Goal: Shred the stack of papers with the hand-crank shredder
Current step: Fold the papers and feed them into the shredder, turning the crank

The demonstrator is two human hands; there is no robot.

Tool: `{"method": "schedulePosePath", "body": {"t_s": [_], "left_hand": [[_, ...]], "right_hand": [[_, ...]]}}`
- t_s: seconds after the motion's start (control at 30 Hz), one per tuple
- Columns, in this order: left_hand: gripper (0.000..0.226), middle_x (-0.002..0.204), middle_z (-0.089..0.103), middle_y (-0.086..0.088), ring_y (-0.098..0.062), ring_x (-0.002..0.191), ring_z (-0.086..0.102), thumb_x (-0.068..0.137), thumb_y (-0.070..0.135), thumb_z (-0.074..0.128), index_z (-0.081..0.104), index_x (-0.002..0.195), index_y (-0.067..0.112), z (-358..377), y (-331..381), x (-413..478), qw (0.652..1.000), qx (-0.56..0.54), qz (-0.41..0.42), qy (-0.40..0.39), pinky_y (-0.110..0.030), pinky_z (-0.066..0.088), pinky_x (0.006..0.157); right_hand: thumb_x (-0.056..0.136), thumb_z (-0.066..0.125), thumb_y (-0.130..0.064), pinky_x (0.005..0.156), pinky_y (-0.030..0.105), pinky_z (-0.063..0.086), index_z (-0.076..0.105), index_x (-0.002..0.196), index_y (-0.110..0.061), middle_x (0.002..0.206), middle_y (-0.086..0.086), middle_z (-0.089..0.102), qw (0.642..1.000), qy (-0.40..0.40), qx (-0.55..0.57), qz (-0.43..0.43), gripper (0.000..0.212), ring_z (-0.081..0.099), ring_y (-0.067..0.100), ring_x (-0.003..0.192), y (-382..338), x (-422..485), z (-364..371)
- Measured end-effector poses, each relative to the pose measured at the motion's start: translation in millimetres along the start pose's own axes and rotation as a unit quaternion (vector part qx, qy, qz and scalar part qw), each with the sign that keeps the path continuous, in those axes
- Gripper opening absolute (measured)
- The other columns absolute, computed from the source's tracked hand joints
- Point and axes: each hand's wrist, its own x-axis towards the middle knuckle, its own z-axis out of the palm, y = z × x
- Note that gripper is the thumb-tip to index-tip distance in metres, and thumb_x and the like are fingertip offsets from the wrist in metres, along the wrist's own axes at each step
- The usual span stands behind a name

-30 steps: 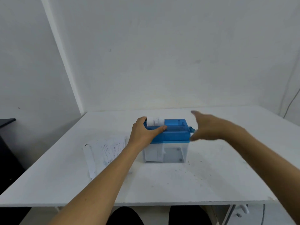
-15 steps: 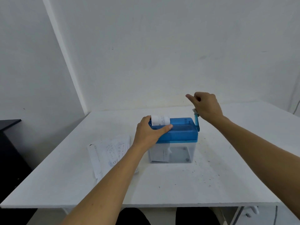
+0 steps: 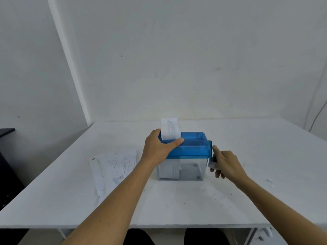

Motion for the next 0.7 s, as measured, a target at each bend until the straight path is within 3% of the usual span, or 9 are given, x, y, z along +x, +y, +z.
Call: {"method": "schedulePosePath", "body": {"t_s": [0.1, 0.17, 0.23, 0.33, 0.43, 0.53, 0.7], "left_hand": [[0.07, 0.118, 0.053, 0.013, -0.008, 0.107, 0.052, 0.073, 0.057, 0.081, 0.052, 0.128, 0.025, 0, 1, -1, 1.0, 0.002, -0.002, 0.0, -0.012, 0.042, 0.071], [0.071, 0.118, 0.053, 0.013, -0.008, 0.106, 0.052, 0.073, 0.057, 0.082, 0.052, 0.129, 0.024, -1, 2, -1, 1.0, 0.002, -0.005, -0.001, -0.011, 0.042, 0.07], [0.072, 0.117, 0.053, 0.013, -0.008, 0.105, 0.052, 0.073, 0.057, 0.082, 0.052, 0.129, 0.024, -1, 2, 0, 1.0, 0.004, -0.007, -0.004, -0.012, 0.043, 0.069], [0.071, 0.117, 0.055, 0.013, -0.008, 0.106, 0.054, 0.072, 0.056, 0.083, 0.053, 0.128, 0.024, -1, 1, 0, 1.0, 0.002, -0.006, -0.005, -0.01, 0.043, 0.069], [0.074, 0.117, 0.057, 0.012, -0.008, 0.106, 0.056, 0.069, 0.059, 0.083, 0.054, 0.127, 0.024, -1, 1, 1, 1.0, 0.002, -0.003, 0.001, -0.01, 0.044, 0.07], [0.068, 0.112, 0.057, 0.013, -0.001, 0.096, 0.056, 0.069, 0.059, 0.083, 0.051, 0.119, 0.028, -1, 1, 1, 1.0, 0.006, -0.005, -0.003, -0.009, 0.044, 0.066], [0.068, 0.111, 0.057, 0.014, 0.002, 0.096, 0.054, 0.068, 0.06, 0.083, 0.051, 0.118, 0.028, -2, 1, 0, 1.0, 0.0, -0.014, -0.003, -0.013, 0.044, 0.068]], "right_hand": [[0.104, 0.036, -0.049, 0.05, 0.023, 0.047, 0.067, 0.087, -0.01, 0.073, 0.006, 0.07, 0.995, -0.078, -0.036, -0.045, 0.052, 0.063, 0.016, 0.058, -5, -28, -28], [0.099, 0.052, -0.047, 0.054, 0.021, 0.049, 0.063, 0.089, -0.016, 0.073, -0.001, 0.065, 0.98, -0.132, -0.113, -0.094, 0.034, 0.06, 0.011, 0.063, -14, -36, -47], [0.092, 0.065, -0.043, 0.056, 0.026, 0.049, 0.063, 0.086, -0.024, 0.073, -0.005, 0.065, 0.961, -0.136, -0.195, -0.144, 0.02, 0.058, 0.009, 0.064, -28, -35, -63], [0.091, 0.065, -0.047, 0.065, 0.027, 0.049, 0.069, 0.082, -0.029, 0.073, -0.01, 0.069, 0.946, -0.124, -0.249, -0.169, 0.02, 0.063, 0.008, 0.07, -51, -22, -81], [0.091, 0.064, -0.048, 0.064, 0.022, 0.048, 0.07, 0.089, -0.03, 0.08, -0.012, 0.07, 0.958, -0.079, -0.193, -0.196, 0.02, 0.065, 0.007, 0.076, -69, -4, -89], [0.095, 0.062, -0.041, 0.065, 0.022, 0.048, 0.059, 0.102, -0.029, 0.093, -0.012, 0.065, 0.968, -0.017, -0.132, -0.215, 0.014, 0.063, 0.009, 0.083, -75, 22, -78], [0.1, 0.057, -0.029, 0.066, 0.03, 0.054, 0.054, 0.106, -0.019, 0.103, 0.0, 0.064, 0.985, -0.01, -0.045, -0.168, 0.012, 0.063, 0.021, 0.091, -64, 64, -47]]}}
